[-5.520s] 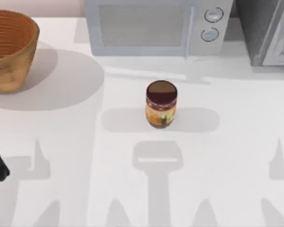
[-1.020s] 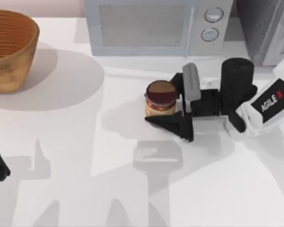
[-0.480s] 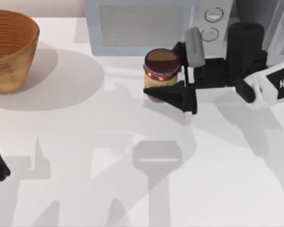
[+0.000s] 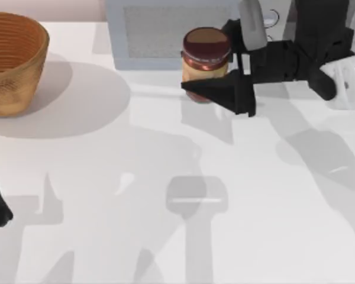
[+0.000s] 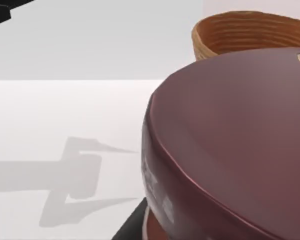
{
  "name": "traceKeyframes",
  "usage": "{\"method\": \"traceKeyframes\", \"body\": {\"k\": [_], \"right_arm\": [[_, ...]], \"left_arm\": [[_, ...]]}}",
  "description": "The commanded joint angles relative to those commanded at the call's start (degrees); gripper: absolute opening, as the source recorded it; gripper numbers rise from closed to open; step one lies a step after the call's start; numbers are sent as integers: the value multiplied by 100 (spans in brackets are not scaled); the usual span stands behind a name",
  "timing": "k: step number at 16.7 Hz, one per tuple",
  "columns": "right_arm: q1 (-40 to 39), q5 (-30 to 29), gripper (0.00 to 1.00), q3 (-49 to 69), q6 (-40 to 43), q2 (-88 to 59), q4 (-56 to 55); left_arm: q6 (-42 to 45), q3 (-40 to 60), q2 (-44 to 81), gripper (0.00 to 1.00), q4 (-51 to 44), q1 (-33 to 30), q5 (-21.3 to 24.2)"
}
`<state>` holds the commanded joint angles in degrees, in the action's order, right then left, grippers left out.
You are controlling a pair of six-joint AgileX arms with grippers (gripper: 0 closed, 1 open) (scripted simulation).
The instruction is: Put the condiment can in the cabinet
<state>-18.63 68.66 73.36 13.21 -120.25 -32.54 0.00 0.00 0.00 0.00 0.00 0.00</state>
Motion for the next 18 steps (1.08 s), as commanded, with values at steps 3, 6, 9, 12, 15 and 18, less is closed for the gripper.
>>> {"method": "traceKeyframes", "body": {"k": [3, 6, 9, 12, 15, 18], "right_arm": [[-7, -25, 0, -46, -11, 40, -6], [52, -321, 0, -378, -67, 579, 131], [215, -933, 0, -1036, -206, 1662, 421], [468, -1798, 0, -1949, -411, 3273, 834], [770, -2827, 0, -3030, -647, 5254, 1327], [1079, -3915, 0, -4183, -876, 7325, 1850]], "left_arm": [[0, 0, 0, 100, 0, 0, 0], [0, 0, 0, 100, 0, 0, 0], [0, 0, 0, 100, 0, 0, 0], [0, 0, 0, 100, 0, 0, 0], [0, 0, 0, 100, 0, 0, 0], [0, 0, 0, 100, 0, 0, 0]]}}
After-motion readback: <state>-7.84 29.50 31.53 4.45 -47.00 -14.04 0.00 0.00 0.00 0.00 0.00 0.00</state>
